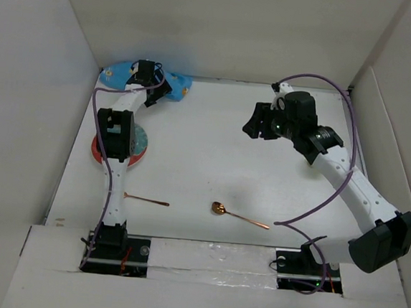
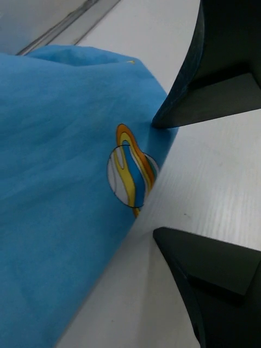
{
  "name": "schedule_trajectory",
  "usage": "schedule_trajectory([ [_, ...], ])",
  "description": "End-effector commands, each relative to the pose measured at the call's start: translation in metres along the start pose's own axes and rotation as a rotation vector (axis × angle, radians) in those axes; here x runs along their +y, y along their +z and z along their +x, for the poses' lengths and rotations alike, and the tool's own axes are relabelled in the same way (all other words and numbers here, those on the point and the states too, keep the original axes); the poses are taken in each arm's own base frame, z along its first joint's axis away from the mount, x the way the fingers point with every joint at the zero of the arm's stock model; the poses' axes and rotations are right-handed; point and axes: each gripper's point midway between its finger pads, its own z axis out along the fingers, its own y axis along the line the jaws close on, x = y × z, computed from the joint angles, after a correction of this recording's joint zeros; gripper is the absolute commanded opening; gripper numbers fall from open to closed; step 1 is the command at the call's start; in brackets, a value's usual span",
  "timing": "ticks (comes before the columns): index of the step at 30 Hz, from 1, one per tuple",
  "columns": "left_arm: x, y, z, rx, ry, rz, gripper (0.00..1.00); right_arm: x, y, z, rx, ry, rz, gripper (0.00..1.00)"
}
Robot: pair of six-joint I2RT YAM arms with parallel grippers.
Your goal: Set the dinner table for one person
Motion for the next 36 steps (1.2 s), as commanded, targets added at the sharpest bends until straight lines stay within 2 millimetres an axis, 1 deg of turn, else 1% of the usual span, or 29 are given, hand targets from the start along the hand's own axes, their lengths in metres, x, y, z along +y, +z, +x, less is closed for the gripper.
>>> schedule_trajectory([
  [1, -0.028, 0.003, -0.024, -0.060, -0.077, 0.110, 0.72, 0.025, -0.004, -0.022, -0.055, -0.047, -0.080, 0.63],
  [3, -0.034, 0.006, -0.029, -0.074, -0.090, 0.132, 0.66, 0.028, 0.001, -0.016, -0.034, -0.049, -0.092, 0.63],
  [6, -0.040, 0.010, -0.034, -0.098, -0.089, 0.160, 0.46, 0.035, 0.008, -0.007, -0.009, -0.051, -0.108, 0.63],
  [7, -0.041, 0.010, -0.035, -0.102, -0.089, 0.165, 0.31, 0.040, 0.010, -0.003, 0.001, -0.055, -0.121, 0.63],
  [9, -0.053, 0.005, -0.036, -0.108, -0.072, 0.204, 0.12, 0.044, 0.013, 0.002, 0.014, -0.053, -0.129, 0.62],
  [10, -0.060, -0.003, -0.041, -0.116, -0.067, 0.225, 0.00, 0.048, 0.015, 0.005, 0.023, -0.057, -0.136, 0.62],
  [12, -0.074, -0.016, -0.040, -0.111, -0.038, 0.259, 0.00, 0.052, 0.016, 0.005, 0.024, -0.064, -0.141, 0.61],
  [13, -0.084, -0.035, -0.051, -0.134, -0.010, 0.288, 0.00, 0.051, 0.017, 0.003, 0.016, -0.064, -0.134, 0.56],
  [15, -0.107, -0.059, -0.045, -0.123, 0.040, 0.349, 0.00, 0.051, 0.016, -0.002, -0.003, -0.067, -0.131, 0.47],
  [16, -0.123, -0.087, -0.053, -0.149, 0.079, 0.390, 0.00, 0.050, 0.016, -0.006, -0.016, -0.070, -0.120, 0.27],
  [17, -0.132, -0.104, -0.057, -0.152, 0.101, 0.423, 0.00, 0.050, 0.015, -0.008, -0.021, -0.071, -0.114, 0.12],
  [18, -0.145, -0.120, -0.048, -0.133, 0.132, 0.450, 0.00, 0.049, 0.015, -0.011, -0.029, -0.080, -0.108, 0.00],
  [19, -0.156, -0.151, -0.060, -0.166, 0.165, 0.485, 0.00, 0.050, 0.013, -0.019, -0.048, -0.086, -0.102, 0.00],
  [20, -0.168, -0.168, -0.054, -0.152, 0.195, 0.529, 0.00, 0.050, 0.011, -0.023, -0.056, -0.093, -0.095, 0.00],
  [21, -0.171, -0.179, -0.047, -0.127, 0.214, 0.536, 0.00, 0.048, 0.008, -0.029, -0.074, -0.100, -0.075, 0.00],
  [22, -0.180, -0.205, -0.049, -0.142, 0.237, 0.566, 0.00, 0.048, 0.005, -0.037, -0.095, -0.104, -0.064, 0.00],
  [23, -0.187, -0.219, -0.040, -0.124, 0.273, 0.597, 0.00, 0.047, 0.001, -0.043, -0.116, -0.104, -0.051, 0.00],
  [24, -0.185, -0.229, -0.036, -0.103, 0.285, 0.598, 0.00, 0.047, -0.003, -0.049, -0.135, -0.105, -0.040, 0.00],
  [25, -0.191, -0.249, -0.030, -0.102, 0.309, 0.627, 0.00, 0.040, -0.007, -0.056, -0.161, -0.098, -0.007, 0.12],
  [26, -0.193, -0.257, -0.021, -0.078, 0.340, 0.646, 0.00, 0.034, -0.010, -0.062, -0.180, -0.089, 0.013, 0.23],
  [27, -0.190, -0.273, -0.018, -0.065, 0.352, 0.649, 0.00, 0.028, -0.011, -0.065, -0.190, -0.075, 0.035, 0.34],
  [28, -0.186, -0.277, -0.013, -0.050, 0.361, 0.650, 0.00, 0.023, -0.013, -0.067, -0.196, -0.066, 0.048, 0.58],
  [29, -0.179, -0.274, -0.001, -0.008, 0.367, 0.643, 0.00, 0.011, -0.011, -0.066, -0.191, -0.044, 0.079, 0.67],
  [30, -0.174, -0.275, 0.005, 0.012, 0.376, 0.640, 0.00, 0.003, -0.009, -0.063, -0.182, -0.011, 0.095, 0.73],
  [31, -0.168, -0.276, 0.022, 0.056, 0.383, 0.645, 0.00, -0.004, -0.006, -0.059, -0.168, 0.009, 0.106, 0.81],
  [32, -0.169, -0.276, 0.037, 0.090, 0.395, 0.656, 0.00, -0.011, -0.004, -0.059, -0.169, 0.037, 0.111, 0.83],
  [33, -0.168, -0.273, 0.050, 0.120, 0.417, 0.661, 0.00, -0.014, 0.004, -0.044, -0.128, 0.046, 0.091, 0.84],
  [35, -0.164, -0.259, 0.084, 0.200, 0.455, 0.636, 0.00, -0.020, 0.011, -0.034, -0.108, 0.071, 0.086, 0.86],
  [36, -0.169, -0.258, 0.112, 0.259, 0.493, 0.639, 0.00, -0.023, 0.016, -0.021, -0.080, 0.085, 0.089, 0.85],
])
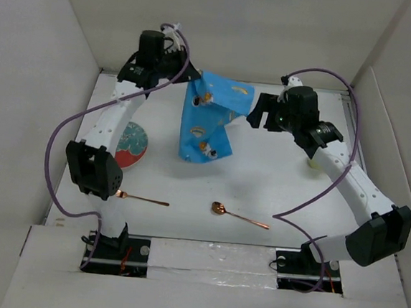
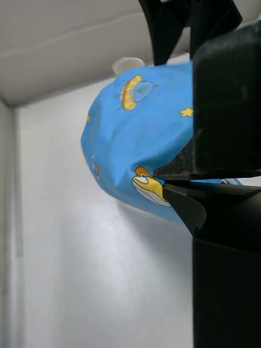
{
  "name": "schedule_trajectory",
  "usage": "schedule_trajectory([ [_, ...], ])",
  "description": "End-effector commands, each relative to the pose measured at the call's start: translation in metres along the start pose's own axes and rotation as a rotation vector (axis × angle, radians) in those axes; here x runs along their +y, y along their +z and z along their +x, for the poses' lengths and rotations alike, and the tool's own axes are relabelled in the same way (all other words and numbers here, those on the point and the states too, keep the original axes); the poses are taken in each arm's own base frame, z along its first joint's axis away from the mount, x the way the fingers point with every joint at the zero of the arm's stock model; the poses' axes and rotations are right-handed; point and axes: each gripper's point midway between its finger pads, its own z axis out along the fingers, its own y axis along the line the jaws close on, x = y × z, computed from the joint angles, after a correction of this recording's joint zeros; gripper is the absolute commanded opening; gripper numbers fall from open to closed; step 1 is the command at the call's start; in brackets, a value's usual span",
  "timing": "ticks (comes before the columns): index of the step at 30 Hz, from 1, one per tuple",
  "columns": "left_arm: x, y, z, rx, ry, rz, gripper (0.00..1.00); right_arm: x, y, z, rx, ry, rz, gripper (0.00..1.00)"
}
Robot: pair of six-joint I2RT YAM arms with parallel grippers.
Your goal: Set the dinner table for one person
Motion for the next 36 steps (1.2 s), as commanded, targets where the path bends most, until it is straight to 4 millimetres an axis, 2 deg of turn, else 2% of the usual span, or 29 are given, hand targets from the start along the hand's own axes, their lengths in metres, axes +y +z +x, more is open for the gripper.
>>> schedule_trajectory([
  [1, 0.010, 0.044, 0.114, 0.327, -0.009, -0.001, 0.00, -0.003, 0.008, 0.021, 0.033, 0.050, -0.018, 0.85],
  [3, -0.007, 0.059, 0.154, 0.410, 0.006, 0.020, 0.00, -0.012, 0.008, 0.034, 0.059, 0.059, 0.016, 0.85],
  [5, -0.008, 0.068, 0.178, 0.451, -0.002, -0.003, 0.00, -0.024, 0.005, 0.053, 0.091, 0.062, 0.055, 0.82],
  [6, -0.014, 0.077, 0.191, 0.462, -0.009, 0.010, 0.03, -0.033, 0.001, 0.065, 0.103, 0.073, 0.091, 0.74],
  [7, -0.017, 0.083, 0.205, 0.493, -0.017, 0.013, 0.20, -0.040, -0.003, 0.074, 0.109, 0.077, 0.117, 0.45],
  [8, -0.018, 0.083, 0.205, 0.493, -0.026, 0.011, 0.21, -0.041, -0.004, 0.076, 0.114, 0.077, 0.120, 0.45],
  [9, -0.015, 0.086, 0.211, 0.510, -0.036, 0.015, 0.37, -0.049, -0.007, 0.080, 0.116, 0.079, 0.157, 0.36],
  [10, -0.023, 0.088, 0.215, 0.520, -0.032, 0.035, 0.46, -0.057, -0.010, 0.083, 0.112, 0.079, 0.198, 0.09],
  [11, -0.024, 0.087, 0.215, 0.525, -0.036, 0.037, 0.52, -0.061, -0.016, 0.095, 0.132, 0.079, 0.222, 0.00],
  [14, -0.024, 0.082, 0.199, 0.476, -0.011, -0.002, 0.57, -0.074, -0.021, 0.121, 0.181, 0.073, 0.273, 0.00],
  [15, -0.029, 0.074, 0.185, 0.432, 0.011, -0.012, 0.57, -0.078, -0.020, 0.127, 0.192, 0.077, 0.289, 0.03],
  [16, -0.022, 0.071, 0.176, 0.393, 0.028, -0.069, 0.56, -0.082, -0.019, 0.133, 0.204, 0.075, 0.303, 0.23],
  [17, -0.021, 0.066, 0.169, 0.366, 0.037, -0.091, 0.55, -0.084, -0.016, 0.134, 0.200, 0.073, 0.311, 0.33],
  [18, -0.029, 0.051, 0.149, 0.299, 0.051, -0.094, 0.53, -0.090, -0.010, 0.142, 0.219, 0.073, 0.332, 0.42],
  [19, -0.021, 0.044, 0.154, 0.291, 0.050, -0.133, 0.53, -0.090, -0.005, 0.141, 0.217, 0.075, 0.336, 0.57],
  [20, -0.014, 0.037, 0.147, 0.248, 0.055, -0.178, 0.52, -0.089, 0.003, 0.137, 0.200, 0.078, 0.331, 0.61],
  [21, -0.023, 0.020, 0.130, 0.176, 0.061, -0.171, 0.49, -0.086, 0.010, 0.126, 0.183, 0.080, 0.325, 0.64],
  [22, -0.004, 0.014, 0.144, 0.180, 0.043, -0.243, 0.47, -0.090, 0.024, 0.133, 0.216, 0.078, 0.345, 0.65],
  [23, -0.001, 0.006, 0.144, 0.155, 0.039, -0.259, 0.44, -0.094, 0.031, 0.129, 0.217, 0.085, 0.359, 0.66],
  [24, -0.005, -0.011, 0.136, 0.113, 0.037, -0.256, 0.32, -0.091, 0.040, 0.113, 0.196, 0.082, 0.367, 0.66],
  [25, 0.011, -0.017, 0.160, 0.147, 0.011, -0.295, 0.20, -0.100, 0.056, 0.124, 0.239, 0.075, 0.403, 0.66],
  [27, 0.015, -0.036, 0.169, 0.133, -0.006, -0.307, 0.00, -0.109, 0.070, 0.122, 0.250, 0.070, 0.435, 0.65],
  [28, 0.029, -0.041, 0.198, 0.197, -0.021, -0.330, 0.00, -0.117, 0.085, 0.122, 0.264, 0.074, 0.454, 0.62],
  [30, 0.033, -0.053, 0.221, 0.240, -0.064, -0.325, 0.00, -0.129, 0.095, 0.125, 0.282, 0.083, 0.490, 0.61],
  [31, 0.043, -0.060, 0.251, 0.312, -0.090, -0.330, 0.00, -0.136, 0.100, 0.126, 0.288, 0.091, 0.506, 0.61],
  [32, 0.046, -0.063, 0.263, 0.334, -0.128, -0.336, 0.03, -0.145, 0.108, 0.130, 0.307, 0.098, 0.526, 0.60],
  [33, 0.045, -0.069, 0.269, 0.336, -0.144, -0.325, 0.23, -0.145, 0.111, 0.133, 0.319, 0.106, 0.528, 0.60],
  [34, 0.052, -0.075, 0.288, 0.369, -0.168, -0.336, 0.32, -0.150, 0.113, 0.134, 0.325, 0.114, 0.541, 0.59],
  [36, 0.052, -0.081, 0.295, 0.360, -0.212, -0.332, 0.55, -0.153, 0.117, 0.137, 0.336, 0.113, 0.551, 0.59],
])
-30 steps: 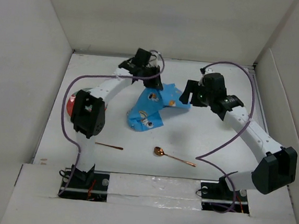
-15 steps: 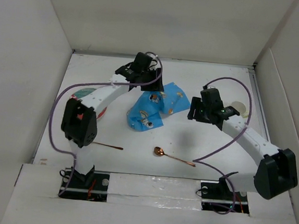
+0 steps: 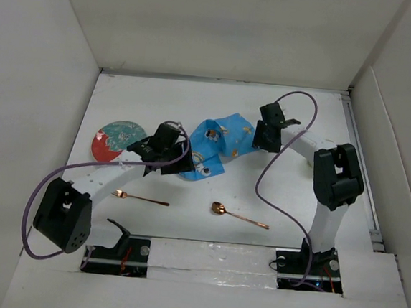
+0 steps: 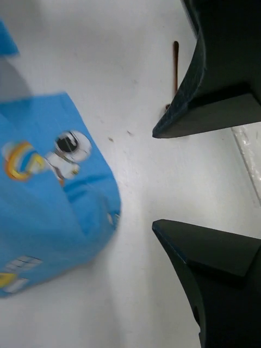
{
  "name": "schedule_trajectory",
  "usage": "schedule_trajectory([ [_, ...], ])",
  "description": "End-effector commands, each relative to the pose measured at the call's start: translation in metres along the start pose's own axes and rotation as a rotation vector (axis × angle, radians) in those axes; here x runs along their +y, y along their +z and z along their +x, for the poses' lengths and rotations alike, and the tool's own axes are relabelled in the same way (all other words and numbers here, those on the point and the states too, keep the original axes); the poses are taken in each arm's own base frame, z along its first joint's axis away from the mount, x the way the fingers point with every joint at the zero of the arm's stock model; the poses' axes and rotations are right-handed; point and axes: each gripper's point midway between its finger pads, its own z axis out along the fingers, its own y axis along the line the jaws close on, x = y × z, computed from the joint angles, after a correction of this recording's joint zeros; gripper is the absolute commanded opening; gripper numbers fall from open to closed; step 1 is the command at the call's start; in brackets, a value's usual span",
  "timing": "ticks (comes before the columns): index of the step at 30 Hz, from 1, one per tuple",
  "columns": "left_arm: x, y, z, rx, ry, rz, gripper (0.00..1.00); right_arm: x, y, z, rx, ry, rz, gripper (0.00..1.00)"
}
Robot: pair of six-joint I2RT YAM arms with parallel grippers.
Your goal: Set the dinner table for one person
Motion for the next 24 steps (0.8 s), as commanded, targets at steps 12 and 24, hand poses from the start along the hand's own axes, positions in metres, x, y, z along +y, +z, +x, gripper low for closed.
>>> schedule_trajectory([
  [12, 0.030, 0.032, 0.024, 0.059, -0.217, -0.032, 0.70, 0.002, 0.018, -0.021, 0.009, 0.049, 0.015, 0.58],
  [24, 0.043, 0.066, 0.020, 0.031, -0.266, -0.091, 0.56, -0.001, 0.026, -0.027, 0.052, 0.032, 0.003, 0.32],
])
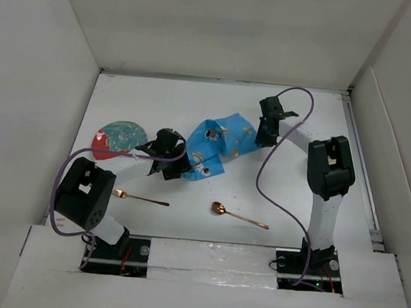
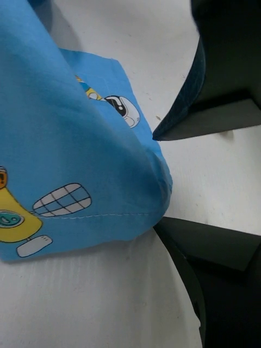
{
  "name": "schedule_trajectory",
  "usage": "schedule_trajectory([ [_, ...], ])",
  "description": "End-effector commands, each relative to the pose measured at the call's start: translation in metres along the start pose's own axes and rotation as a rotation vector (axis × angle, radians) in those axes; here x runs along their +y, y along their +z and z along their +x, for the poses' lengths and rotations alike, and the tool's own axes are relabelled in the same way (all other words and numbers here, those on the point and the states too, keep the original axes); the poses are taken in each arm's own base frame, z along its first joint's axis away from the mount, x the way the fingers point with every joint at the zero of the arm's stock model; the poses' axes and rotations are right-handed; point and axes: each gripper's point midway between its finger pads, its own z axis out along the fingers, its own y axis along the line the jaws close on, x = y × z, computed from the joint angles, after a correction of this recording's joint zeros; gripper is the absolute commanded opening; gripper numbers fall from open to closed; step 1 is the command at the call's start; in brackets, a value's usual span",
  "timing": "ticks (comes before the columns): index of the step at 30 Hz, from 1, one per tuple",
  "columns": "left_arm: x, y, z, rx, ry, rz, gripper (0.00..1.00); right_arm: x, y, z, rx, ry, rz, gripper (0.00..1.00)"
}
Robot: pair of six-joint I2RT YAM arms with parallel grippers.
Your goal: Set the dinner table for one person
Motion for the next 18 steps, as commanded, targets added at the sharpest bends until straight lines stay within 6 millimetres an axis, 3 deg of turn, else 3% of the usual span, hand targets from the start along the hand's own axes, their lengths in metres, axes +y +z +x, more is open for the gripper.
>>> schedule_trajectory([
  [1, -0.005, 0.005, -0.015, -0.056, -0.008, -0.005, 0.52, 0.002, -0.002, -0.010, 0.004, -0.008, -0.024, 0.28],
  [4, -0.005, 0.007, -0.025, -0.091, -0.005, -0.022, 0.41, 0.002, -0.001, -0.012, 0.009, -0.003, -0.038, 0.23],
  [6, -0.007, 0.007, -0.032, -0.116, -0.003, -0.028, 0.37, 0.005, 0.000, -0.012, 0.015, -0.015, -0.052, 0.10],
  [7, -0.007, 0.008, -0.033, -0.119, 0.000, -0.033, 0.28, 0.008, -0.001, -0.012, 0.021, -0.017, -0.064, 0.04],
  [10, -0.007, 0.008, -0.040, -0.140, 0.004, -0.048, 0.19, 0.009, 0.000, -0.010, 0.030, -0.022, -0.072, 0.03],
  [12, -0.006, 0.007, -0.041, -0.146, 0.002, -0.057, 0.16, 0.003, -0.004, -0.010, 0.022, -0.012, -0.047, 0.18],
  [13, -0.007, 0.006, -0.042, -0.151, 0.002, -0.052, 0.11, 0.000, -0.006, -0.011, 0.009, -0.012, -0.036, 0.37],
  [14, -0.004, 0.007, -0.040, -0.148, 0.002, -0.055, 0.09, -0.002, -0.005, -0.006, 0.012, -0.014, -0.035, 0.46],
  [16, 0.000, 0.005, -0.044, -0.172, 0.004, -0.078, 0.03, -0.005, -0.009, -0.006, 0.015, -0.005, -0.042, 0.59],
  [18, 0.003, 0.003, -0.047, -0.184, 0.013, -0.100, 0.00, -0.005, -0.006, 0.002, 0.041, -0.010, -0.048, 0.59],
])
